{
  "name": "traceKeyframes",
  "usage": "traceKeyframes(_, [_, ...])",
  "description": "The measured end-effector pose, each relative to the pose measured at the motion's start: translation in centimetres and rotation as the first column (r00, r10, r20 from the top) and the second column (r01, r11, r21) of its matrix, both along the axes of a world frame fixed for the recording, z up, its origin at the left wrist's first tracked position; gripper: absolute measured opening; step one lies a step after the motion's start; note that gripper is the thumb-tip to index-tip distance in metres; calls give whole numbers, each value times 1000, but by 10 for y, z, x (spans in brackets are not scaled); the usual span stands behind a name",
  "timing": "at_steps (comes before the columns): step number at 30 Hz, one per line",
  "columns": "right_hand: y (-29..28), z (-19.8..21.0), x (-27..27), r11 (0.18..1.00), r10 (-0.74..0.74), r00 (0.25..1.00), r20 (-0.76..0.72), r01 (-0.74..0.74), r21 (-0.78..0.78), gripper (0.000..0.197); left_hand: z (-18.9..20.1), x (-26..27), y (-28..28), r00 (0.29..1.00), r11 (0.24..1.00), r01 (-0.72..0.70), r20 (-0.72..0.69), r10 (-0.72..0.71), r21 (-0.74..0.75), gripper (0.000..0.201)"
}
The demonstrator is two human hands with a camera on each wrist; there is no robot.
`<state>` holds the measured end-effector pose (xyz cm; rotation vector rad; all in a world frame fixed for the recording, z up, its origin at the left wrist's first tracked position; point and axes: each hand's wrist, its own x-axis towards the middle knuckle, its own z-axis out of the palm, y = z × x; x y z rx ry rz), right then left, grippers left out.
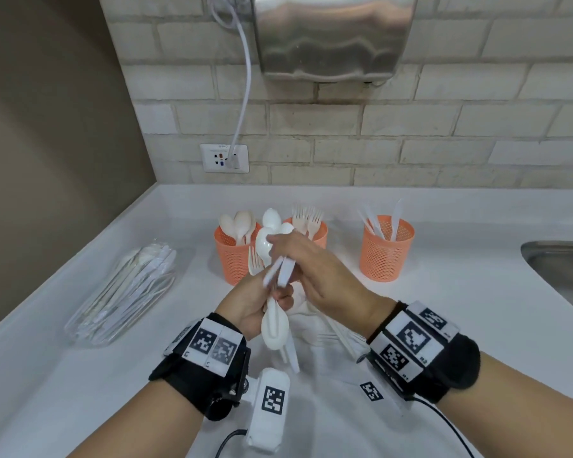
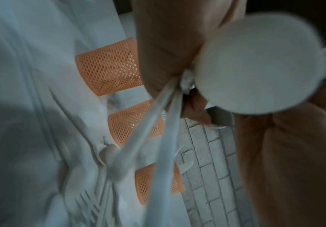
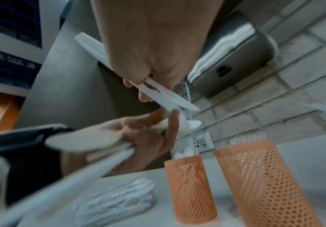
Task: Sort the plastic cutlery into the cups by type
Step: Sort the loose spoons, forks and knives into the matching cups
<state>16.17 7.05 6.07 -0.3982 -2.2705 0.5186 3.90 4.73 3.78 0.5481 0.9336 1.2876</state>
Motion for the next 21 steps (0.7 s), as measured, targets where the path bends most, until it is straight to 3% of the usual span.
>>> traceKeyframes(2, [-1, -8, -3, 996, 51, 998, 24, -52, 72, 28, 3, -3, -4, 987, 1000, 19, 160, -17, -13, 24])
traceKeyframes(4, [0, -14, -3, 994, 81, 995, 53, -84, 65, 35, 6, -9, -5, 910, 991, 123, 405, -93, -48, 13])
traceKeyframes(7, [3, -25, -1, 991, 97, 990, 102, -105, 77, 37, 0, -18, 0, 851, 979, 200, 500, -157, -33, 14])
traceKeyframes(11, [5, -39, 0, 996, 15, 983, 185, -31, 87, 45, -1, -19, 2, 953, 996, 93, 288, -93, 14, 12])
traceKeyframes(14, [8, -37, 6, 998, 16, 994, 109, -23, 62, 25, -1, -21, 7, 969, 998, -39, 245, 28, 39, 7])
traceKeyframes(15, [8, -35, 8, 999, 17, 997, 72, -19, 38, 29, 0, -22, 8, 973, 997, -66, 226, 53, 50, 7])
traceKeyframes(18, [7, -30, 8, 989, 14, 999, -29, -18, -145, 45, -1, -21, 12, 984, 990, -108, 150, 94, 88, 19])
traceKeyframes(21, [4, -24, 1, 923, -137, 985, -103, 89, -375, 29, -5, -18, 17, 988, 980, -149, 51, 143, 134, 14])
